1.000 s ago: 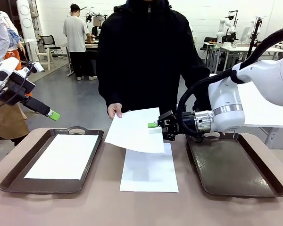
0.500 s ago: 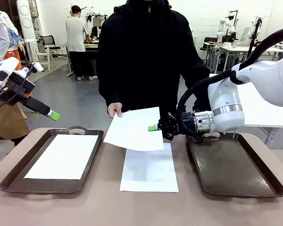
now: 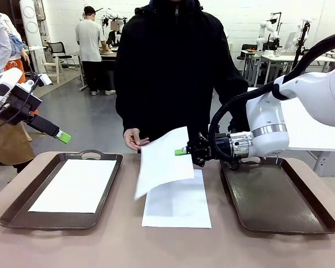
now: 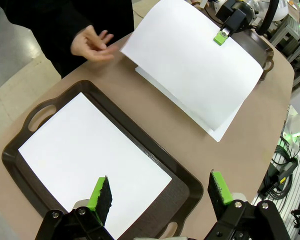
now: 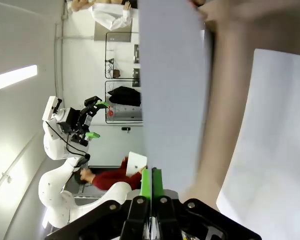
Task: Sort the A4 documents.
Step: Receive the A4 Paper.
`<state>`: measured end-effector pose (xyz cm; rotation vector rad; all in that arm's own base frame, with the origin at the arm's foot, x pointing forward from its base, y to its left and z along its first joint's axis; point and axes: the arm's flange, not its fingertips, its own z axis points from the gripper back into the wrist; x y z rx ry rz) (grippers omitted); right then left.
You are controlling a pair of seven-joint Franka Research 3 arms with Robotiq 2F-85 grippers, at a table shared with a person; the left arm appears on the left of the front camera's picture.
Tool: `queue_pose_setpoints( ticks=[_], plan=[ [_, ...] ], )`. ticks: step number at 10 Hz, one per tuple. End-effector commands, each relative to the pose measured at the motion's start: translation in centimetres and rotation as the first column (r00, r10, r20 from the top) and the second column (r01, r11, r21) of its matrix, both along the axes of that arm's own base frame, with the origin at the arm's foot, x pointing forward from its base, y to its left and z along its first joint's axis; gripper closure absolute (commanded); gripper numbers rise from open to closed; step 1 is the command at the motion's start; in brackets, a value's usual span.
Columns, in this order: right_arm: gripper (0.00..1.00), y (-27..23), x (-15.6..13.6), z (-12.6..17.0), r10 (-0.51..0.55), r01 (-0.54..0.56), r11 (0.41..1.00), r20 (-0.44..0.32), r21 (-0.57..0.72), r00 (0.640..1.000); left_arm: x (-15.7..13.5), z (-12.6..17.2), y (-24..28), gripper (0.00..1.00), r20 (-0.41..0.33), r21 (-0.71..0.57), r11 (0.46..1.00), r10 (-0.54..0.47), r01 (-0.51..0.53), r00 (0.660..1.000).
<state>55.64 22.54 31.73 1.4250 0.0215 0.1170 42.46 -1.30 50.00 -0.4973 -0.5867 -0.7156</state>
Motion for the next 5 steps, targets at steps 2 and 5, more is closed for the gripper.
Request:
queue_pose_setpoints(
  ticks=[2,5],
  plan=[
    [1.00,-0.14,0.15,-0.15,-0.015,0.015,1.000,0.004,-0.014,1.000,-0.03,0.03,0.05,0.00,0.002,-0.003,1.000,-0.001,0.001,1.000],
    [1.00,-0.14,0.15,-0.15,-0.015,0.015,1.000,0.004,-0.014,1.000,-0.03,0.03,0.05,0.00,0.002,-0.003,1.000,-0.001,0.001,1.000]
  ],
)
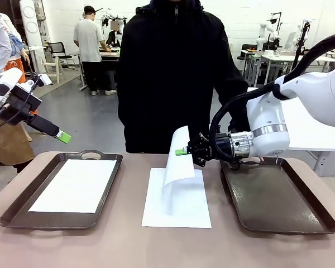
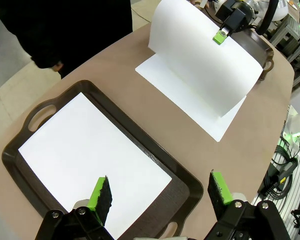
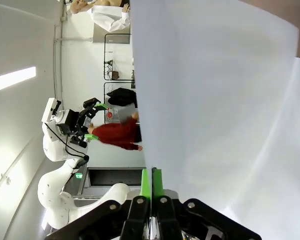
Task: Sort the A4 documents.
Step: Receive the A4 Paper, then place the A4 Paper in the designated Handle tray.
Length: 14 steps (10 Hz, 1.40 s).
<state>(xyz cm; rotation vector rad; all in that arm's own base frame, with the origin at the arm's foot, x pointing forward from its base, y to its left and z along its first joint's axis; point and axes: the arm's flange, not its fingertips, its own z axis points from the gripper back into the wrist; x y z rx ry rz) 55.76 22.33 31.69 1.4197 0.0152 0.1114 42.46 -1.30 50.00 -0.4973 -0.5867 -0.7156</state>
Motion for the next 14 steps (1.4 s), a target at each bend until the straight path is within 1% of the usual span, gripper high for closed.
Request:
queue_pose_setpoints(
  ticks=[1,10,11,12,13,14],
  plan=[
    [1.00,0.1,0.0,-0.1,-0.007,0.007,1.000,0.002,-0.009,1.000,0.0,0.0,0.1,0.00,0.002,-0.003,1.000,-0.001,0.001,1.000],
    [1.00,0.1,0.0,-0.1,-0.007,0.007,1.000,0.002,-0.009,1.000,0.0,0.0,0.1,0.00,0.002,-0.003,1.000,-0.001,0.001,1.000],
    [0.99,0.0,0.0,0.0,0.000,0.000,1.000,0.000,0.000,1.000,0.0,0.0,0.1,0.00,0.002,-0.003,1.000,-0.001,0.001,1.000],
    [0.99,-2.7,-1.3,1.9,0.061,-0.059,0.998,0.080,-0.030,0.995,0.0,0.0,0.1,0.00,0.002,-0.003,1.000,-0.001,0.001,1.000],
    [0.99,-5.0,-1.8,2.6,0.083,-0.076,0.996,0.147,-0.056,0.986,0.0,0.0,0.1,0.00,0.002,-0.003,1.000,-0.001,0.001,1.000],
    [0.99,-7.1,-2.0,2.9,0.106,-0.091,0.991,0.152,-0.102,0.983,0.0,0.0,0.1,0.00,0.002,-0.003,1.000,-0.001,0.001,1.000]
  ],
)
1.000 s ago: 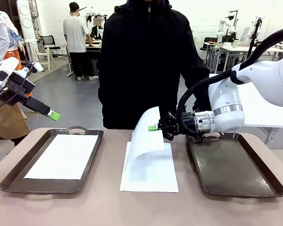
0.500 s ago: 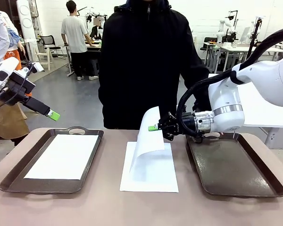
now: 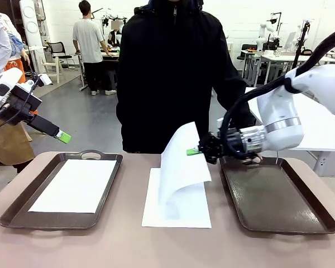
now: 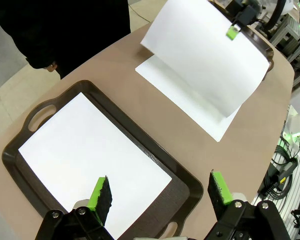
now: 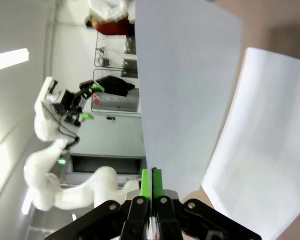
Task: Sort the A4 documents.
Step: Place the A4 Paper in the designated Handle tray.
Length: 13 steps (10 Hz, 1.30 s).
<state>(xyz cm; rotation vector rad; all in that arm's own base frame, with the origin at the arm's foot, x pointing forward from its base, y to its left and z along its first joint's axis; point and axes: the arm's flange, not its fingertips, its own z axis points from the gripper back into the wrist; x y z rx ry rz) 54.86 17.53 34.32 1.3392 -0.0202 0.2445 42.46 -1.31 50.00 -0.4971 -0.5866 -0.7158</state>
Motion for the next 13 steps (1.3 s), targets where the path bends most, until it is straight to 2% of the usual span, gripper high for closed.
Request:
queue_pose_setpoints(
  ticks=[1,2,4,7,10,13],
  plan=[
    [0.99,-4.4,-1.4,0.4,0.048,-0.045,0.997,0.043,-0.069,0.998,0.0,0.0,0.1,0.00,0.002,-0.003,1.000,-0.001,0.001,1.000],
    [0.99,-6.6,-1.8,0.2,0.101,-0.100,0.992,0.011,-0.080,0.995,0.0,0.0,0.1,0.00,0.002,-0.003,1.000,-0.001,0.001,1.000],
    [0.99,-10.7,-1.3,-0.6,0.040,-0.043,0.994,-0.034,-0.098,0.999,0.0,0.0,0.1,0.00,0.002,-0.003,1.000,-0.001,0.001,1.000],
    [0.99,-15.8,-0.3,-1.3,0.027,-0.034,0.993,-0.062,-0.109,0.998,0.0,0.0,0.1,0.00,0.002,-0.003,1.000,-0.001,0.001,1.000],
    [0.99,-19.9,0.4,-1.8,-0.040,0.032,0.971,-0.026,-0.238,0.999,0.0,0.0,0.1,0.00,0.002,-0.003,1.000,-0.001,0.001,1.000],
    [0.99,-22.8,0.4,-2.1,-0.112,0.097,0.904,-0.013,-0.416,0.994,0.0,0.0,0.1,0.00,0.002,-0.003,1.000,-0.001,0.001,1.000]
  ],
)
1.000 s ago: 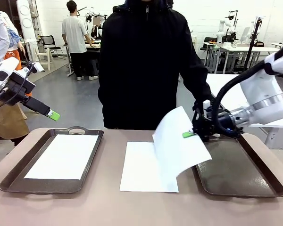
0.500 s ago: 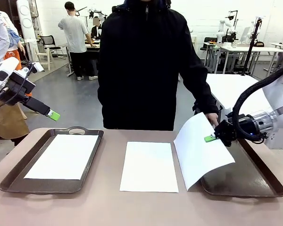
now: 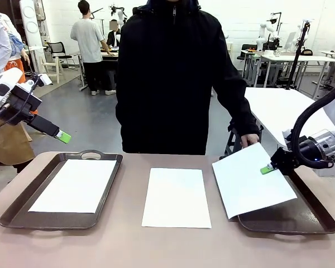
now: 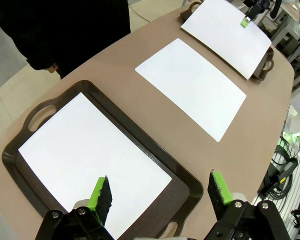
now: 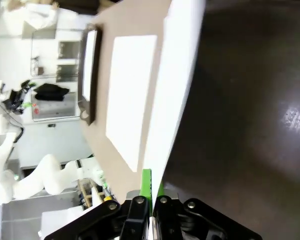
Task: Sort the A4 documents.
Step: Place the A4 Paper in the designated Handle tray.
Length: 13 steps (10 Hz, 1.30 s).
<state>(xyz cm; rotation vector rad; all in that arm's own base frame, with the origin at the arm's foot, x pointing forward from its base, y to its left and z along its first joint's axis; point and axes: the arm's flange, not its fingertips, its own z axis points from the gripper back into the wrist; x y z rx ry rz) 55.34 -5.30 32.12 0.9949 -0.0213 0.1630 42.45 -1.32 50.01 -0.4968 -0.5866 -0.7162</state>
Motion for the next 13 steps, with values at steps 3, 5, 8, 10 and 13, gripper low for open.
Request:
queue_pose_setpoints(
  ticks=[3,5,8,10,13],
  plan=[
    [0.99,-2.1,-0.6,-1.5,-0.101,0.086,0.968,-0.052,-0.235,0.994,0.0,0.0,0.1,0.00,0.002,-0.004,1.000,0.000,0.000,1.000],
    [0.99,-3.1,-1.0,-2.0,-0.129,0.113,0.957,-0.043,-0.267,0.991,0.0,0.0,0.1,0.00,0.002,-0.004,1.000,0.000,0.000,1.000],
    [0.99,-3.8,-1.1,-2.4,-0.159,0.142,0.941,-0.031,-0.308,0.987,0.0,0.0,0.1,0.00,0.002,-0.004,1.000,0.000,0.000,1.000],
    [0.99,-3.4,-1.0,-2.4,-0.142,0.122,0.929,-0.030,-0.349,0.989,0.0,0.0,0.1,0.00,0.002,-0.004,1.000,0.000,0.000,1.000],
    [0.80,-2.6,-0.6,-1.4,-0.116,0.107,0.925,-0.002,-0.364,0.993,0.0,0.0,0.1,0.00,0.002,-0.004,1.000,0.000,0.000,1.000]
  ],
)
